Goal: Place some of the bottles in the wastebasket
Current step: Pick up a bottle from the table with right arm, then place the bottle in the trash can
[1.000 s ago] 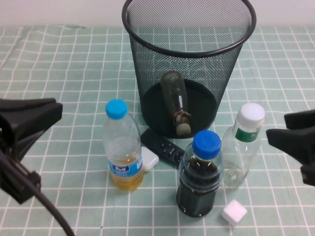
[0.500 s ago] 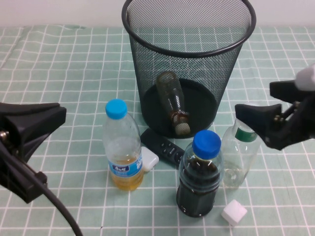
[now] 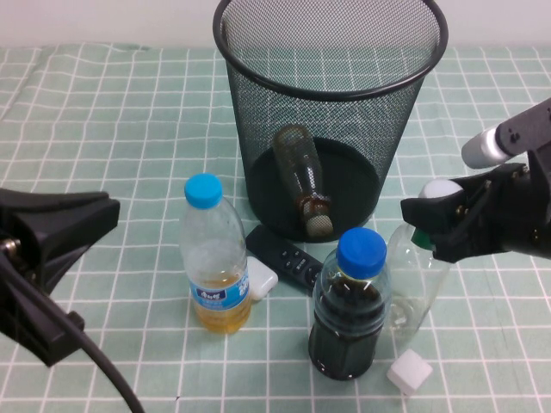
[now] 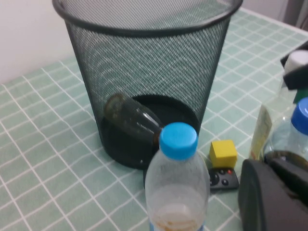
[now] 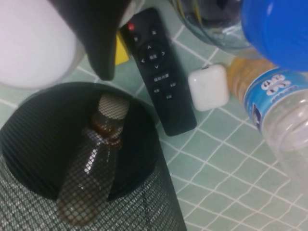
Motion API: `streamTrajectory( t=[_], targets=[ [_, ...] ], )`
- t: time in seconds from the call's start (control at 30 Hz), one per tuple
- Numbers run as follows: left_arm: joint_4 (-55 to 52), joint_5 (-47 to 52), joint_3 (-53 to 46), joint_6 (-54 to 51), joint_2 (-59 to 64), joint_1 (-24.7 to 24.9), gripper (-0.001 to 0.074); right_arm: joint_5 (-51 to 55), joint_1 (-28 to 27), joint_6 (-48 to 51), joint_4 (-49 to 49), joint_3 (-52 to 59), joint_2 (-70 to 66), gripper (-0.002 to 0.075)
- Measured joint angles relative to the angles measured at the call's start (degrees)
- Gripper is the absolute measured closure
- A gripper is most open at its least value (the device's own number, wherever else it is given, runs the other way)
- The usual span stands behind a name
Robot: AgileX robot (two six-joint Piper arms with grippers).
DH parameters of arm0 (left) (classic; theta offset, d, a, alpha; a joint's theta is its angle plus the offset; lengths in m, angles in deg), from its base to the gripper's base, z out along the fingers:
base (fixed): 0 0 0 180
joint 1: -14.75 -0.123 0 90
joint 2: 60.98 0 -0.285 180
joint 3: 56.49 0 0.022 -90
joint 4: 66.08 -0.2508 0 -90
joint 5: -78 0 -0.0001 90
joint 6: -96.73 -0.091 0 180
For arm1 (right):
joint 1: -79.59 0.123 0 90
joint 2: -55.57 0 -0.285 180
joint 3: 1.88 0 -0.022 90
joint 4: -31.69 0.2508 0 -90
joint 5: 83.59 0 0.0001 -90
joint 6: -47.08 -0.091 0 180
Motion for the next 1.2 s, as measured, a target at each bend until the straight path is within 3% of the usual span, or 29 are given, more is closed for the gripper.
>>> streamTrajectory(
  t=[0.03, 0.07, 0.1, 0.13, 0.17, 0.2, 0.23, 0.27, 0.37, 0.4, 0.43, 0.47, 0.5, 0.53, 0.57, 0.6, 0.63, 0.67, 0.7, 0.73, 0.8, 0.83, 0.9, 0.93, 1.0, 1.03, 1.1, 1.17, 1.2],
  targets=[
    [-0.1, 0.7, 0.0, 0.0, 0.0, 0.0, 0.0738, 0.5, 0.0, -3.0, -2.2, -0.4, 0.2, 0.0385],
    [-0.4, 1.1, 0.0, 0.0, 0.0, 0.0, 0.0738, 1.5, -0.3, -8.1, -6.3, -1.4, 0.6, 0.0385],
    [-0.7, 1.6, 0.0, 0.0, 0.0, 0.0, 0.0738, 3.4, -0.9, -14.6, -11.9, -3.2, 0.8, 0.0726],
    [-1.2, 1.9, 0.0, 0.1, 0.0, 0.0, 0.0738, 5.6, -1.6, -20.7, -17.4, -5.1, 1.1, 0.0385],
    [-1.7, 2.2, 0.0, 0.1, 0.0, 0.0, 0.0738, 9.2, -2.5, -29.2, -25.2, -8.3, 1.2, 0.0385],
    [-2.0, 2.3, 0.0, 0.1, 0.0, 0.0, 0.0738, 13.5, -3.2, -37.8, -33.4, -12.1, 1.2, 0.0726],
    [-2.1, 2.5, 0.0, 0.1, 0.0, 0.0, 0.0738, 17.1, -3.5, -45.8, -39.9, -15.4, 1.0, 0.0385],
    [-2.4, 2.6, 0.0, 0.1, 0.0, 0.0, 0.0738, 21.4, -3.9, -52.7, -47.5, -19.7, 0.8, 0.0726],
    [-2.6, 2.8, 0.0, 0.2, 0.0, 0.0, 0.0738, 30.4, -4.4, -64.1, -62.5, -33.2, -0.9, 0.0385],
    [-2.8, 2.8, 0.0, 0.2, 0.0, 0.0, 0.0738, 32.2, -4.7, -66.1, -64.8, -38.0, -1.6, 0.0726],
    [-2.9, 2.8, 0.0, 0.2, 0.0, 0.0, 0.0738, 33.3, -4.7, -67.1, -66.1, -42.0, -2.3, 0.0385],
    [-3.0, 2.8, 0.0, 0.2, 0.0, 0.0, 0.0738, 34.3, -4.7, -67.8, -66.9, -47.3, -3.3, 0.0385],
    [-3.0, 2.8, 0.0, 0.2, 0.0, 0.0, 0.0738, 35.0, -4.7, -67.9, -67.0, -52.7, -4.6, 0.0726],
    [-3.0, 2.8, -0.2, 0.2, 0.0, 0.0, 0.0738, 35.2, -4.7, -67.9, -66.8, -57.0, -6.1, 0.0385],
    [-3.0, 2.4, -0.5, 0.2, 0.0, 0.0, 0.0738, 35.5, -4.7, -67.1, -65.9, -62.5, -8.0, 0.0385],
    [-3.0, 1.8, -0.9, 0.2, 0.0, 0.0, 0.0738, 35.5, -4.7, -66.4, -64.5, -68.0, -10.1, 0.0726],
    [-3.0, 1.3, -1.5, 0.2, 0.0, 0.0, 0.0738, 35.6, -4.7, -65.3, -62.6, -73.3, -12.0, 0.0385],
    [-3.0, 0.6, -2.4, 0.2, 0.0, 0.0, 0.0738, 35.6, -4.7, -63.9, -60.2, -78.5, -14.5, 0.0385],
    [-3.0, 0.0, -3.1, 0.2, 0.0, 0.0, 0.0738, 35.6, -4.7, -62.3, -57.2, -83.2, -17.3, 0.0726],
    [-3.0, -0.5, -4.0, 0.2, 0.0, 0.0, 0.0738, 35.7, -4.7, -61.0, -54.6, -86.7, -19.6, 0.0385],
    [-2.9, -1.2, -5.5, 0.2, 0.0, 0.0, 0.0738, 36.7, -4.6, -58.5, -48.5, -94.0, -25.8, 0.0726],
    [-2.8, -1.5, -6.1, 0.2, 0.0, 0.0, 0.0738, 37.1, -4.2, -57.8, -46.8, -96.4, -28.9, 0.0385],
    [-2.6, -1.8, -7.3, 0.2, 0.0, 0.0, 0.0738, 38.4, -3.5, -56.8, -45.1, -100.8, -34.8, 0.0726],
    [-2.6, -2.2, -7.9, 0.2, 0.0, 0.0, 0.0738, 38.9, -3.0, -56.7, -45.1, -102.2, -37.0, 0.0385],
    [-2.4, -3.3, -9.2, 0.2, 0.0, 0.0, 0.0738, 40.0, -2.0, -56.5, -46.1, -103.5, -42.0, 0.0726],
    [-2.2, -4.2, -10.0, 0.2, 0.0, 0.0, 0.0738, 40.7, -1.8, -56.5, -46.5, -103.7, -43.8, 0.0385],
    [-1.5, -5.6, -11.3, 0.2, 0.0, 0.0, 0.0738, 41.5, -0.8, -56.3, -48.3, -103.8, -47.8, 0.0726],
    [-0.9, -6.6, -12.1, 0.2, 0.0, 0.0, 0.0738, 42.1, 0.0, -56.3, -50.5, -103.8, -51.0, 0.0385],
    [-0.9, -6.8, -12.3, 0.2, 0.0, 0.0, 0.0738, 42.4, 0.5, -56.5, -52.3, -103.8, -52.2, 0.0715]
  ],
)
